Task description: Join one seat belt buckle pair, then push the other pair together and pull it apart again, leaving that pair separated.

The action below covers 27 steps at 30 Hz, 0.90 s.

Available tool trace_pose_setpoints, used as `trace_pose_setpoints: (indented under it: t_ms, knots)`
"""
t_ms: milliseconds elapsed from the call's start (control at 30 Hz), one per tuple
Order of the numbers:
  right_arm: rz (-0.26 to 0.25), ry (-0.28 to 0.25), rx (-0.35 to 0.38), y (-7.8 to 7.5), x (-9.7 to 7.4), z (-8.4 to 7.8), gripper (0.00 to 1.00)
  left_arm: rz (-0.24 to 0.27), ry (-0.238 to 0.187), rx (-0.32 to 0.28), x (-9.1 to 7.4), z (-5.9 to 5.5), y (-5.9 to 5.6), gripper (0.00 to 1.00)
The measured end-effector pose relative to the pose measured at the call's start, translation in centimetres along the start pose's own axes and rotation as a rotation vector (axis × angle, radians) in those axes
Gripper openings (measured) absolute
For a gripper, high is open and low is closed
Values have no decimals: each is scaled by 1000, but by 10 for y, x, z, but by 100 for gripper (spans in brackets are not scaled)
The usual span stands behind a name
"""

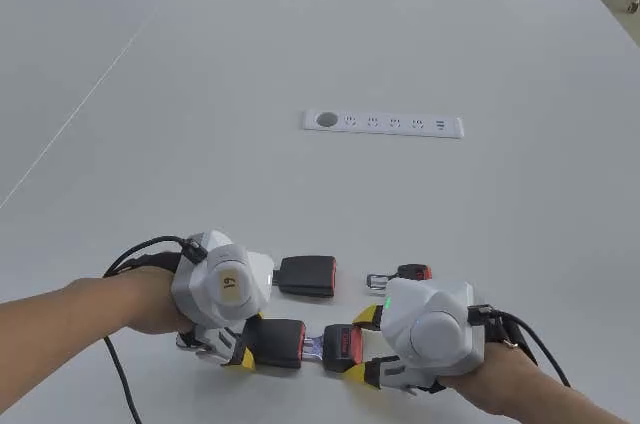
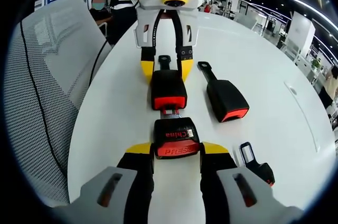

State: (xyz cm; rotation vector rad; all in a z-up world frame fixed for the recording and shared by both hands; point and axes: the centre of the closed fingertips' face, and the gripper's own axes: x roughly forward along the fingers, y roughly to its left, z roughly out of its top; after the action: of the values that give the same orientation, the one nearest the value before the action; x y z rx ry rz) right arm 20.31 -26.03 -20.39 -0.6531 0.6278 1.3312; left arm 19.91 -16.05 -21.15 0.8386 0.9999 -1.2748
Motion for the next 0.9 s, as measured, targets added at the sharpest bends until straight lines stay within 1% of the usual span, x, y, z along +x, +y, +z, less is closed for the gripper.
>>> trace_pose_setpoints:
  t_ms: [200, 467, 600, 900]
  knots:
    - [0, -9, 4, 1, -1, 1, 31, 4, -16, 0, 1, 0, 1, 32]
    - [-5, -14, 6, 2, 0, 0, 30, 2, -29, 17, 0, 0, 0, 32]
    - [-12, -12, 39, 3, 1, 0, 30, 6, -42, -1, 0, 2, -1, 32]
    - [-8, 0, 33, 4, 2, 1, 29, 3, -29, 8, 0, 0, 0, 31]
